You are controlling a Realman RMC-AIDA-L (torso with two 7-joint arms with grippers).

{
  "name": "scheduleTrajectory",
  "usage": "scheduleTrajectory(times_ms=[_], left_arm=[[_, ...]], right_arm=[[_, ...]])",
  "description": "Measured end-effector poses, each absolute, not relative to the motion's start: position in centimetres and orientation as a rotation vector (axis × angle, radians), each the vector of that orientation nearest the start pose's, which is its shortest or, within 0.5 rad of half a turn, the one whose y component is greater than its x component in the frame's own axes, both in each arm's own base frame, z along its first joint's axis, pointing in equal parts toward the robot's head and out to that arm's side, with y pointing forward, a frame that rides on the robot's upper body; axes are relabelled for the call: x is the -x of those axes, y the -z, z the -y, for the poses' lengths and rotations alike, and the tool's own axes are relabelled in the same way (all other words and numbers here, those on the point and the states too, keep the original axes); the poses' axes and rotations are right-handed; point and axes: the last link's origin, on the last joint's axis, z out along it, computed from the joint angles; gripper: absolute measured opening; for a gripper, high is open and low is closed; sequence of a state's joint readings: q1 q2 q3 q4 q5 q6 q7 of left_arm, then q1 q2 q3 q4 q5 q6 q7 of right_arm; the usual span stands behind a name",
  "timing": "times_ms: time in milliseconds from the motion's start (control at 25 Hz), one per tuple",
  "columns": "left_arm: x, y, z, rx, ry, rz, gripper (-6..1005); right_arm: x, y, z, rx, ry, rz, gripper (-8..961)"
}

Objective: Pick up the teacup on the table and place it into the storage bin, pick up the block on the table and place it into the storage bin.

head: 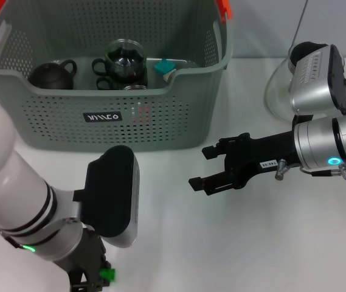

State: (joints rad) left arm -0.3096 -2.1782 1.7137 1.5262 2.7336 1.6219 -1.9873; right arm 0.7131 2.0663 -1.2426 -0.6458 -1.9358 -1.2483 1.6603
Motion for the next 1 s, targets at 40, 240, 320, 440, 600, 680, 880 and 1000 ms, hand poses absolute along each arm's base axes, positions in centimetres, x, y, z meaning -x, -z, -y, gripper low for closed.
scheduleTrajectory(times_ms=[40,240,320,440,600,680,880,1000], left_arm=[[20.6,5.4,-26.2,2.976,-0.883,0.055,271],[16.7,2.4,-26.6,3.017,-0.492,0.179,184],[13.9,-1.4,-27.9,2.975,-0.074,0.269,185],[11.3,-6.9,-30.9,2.804,0.436,0.308,187],[10.6,-11.2,-36.8,2.53,0.789,0.395,190],[11.4,-11.0,-39.8,2.479,0.785,0.5,191],[13.4,-7.4,-43.7,2.491,0.654,0.681,225],[13.4,-6.8,-44.1,2.46,0.608,0.672,272]], right_arm=[[-19.7,6.6,-36.9,2.953,-0.259,-0.56,883],[-19.8,6.6,-36.9,2.953,-0.258,-0.561,883],[-19.8,6.6,-36.9,2.954,-0.258,-0.56,883],[-19.8,6.7,-36.8,2.958,-0.258,-0.554,883],[-19.7,6.8,-36.7,2.966,-0.256,-0.548,883],[-19.7,6.8,-36.7,2.969,-0.258,-0.546,883],[-19.6,6.9,-36.5,2.974,-0.261,-0.546,884],[-19.6,6.8,-36.6,2.973,-0.265,-0.544,884]])
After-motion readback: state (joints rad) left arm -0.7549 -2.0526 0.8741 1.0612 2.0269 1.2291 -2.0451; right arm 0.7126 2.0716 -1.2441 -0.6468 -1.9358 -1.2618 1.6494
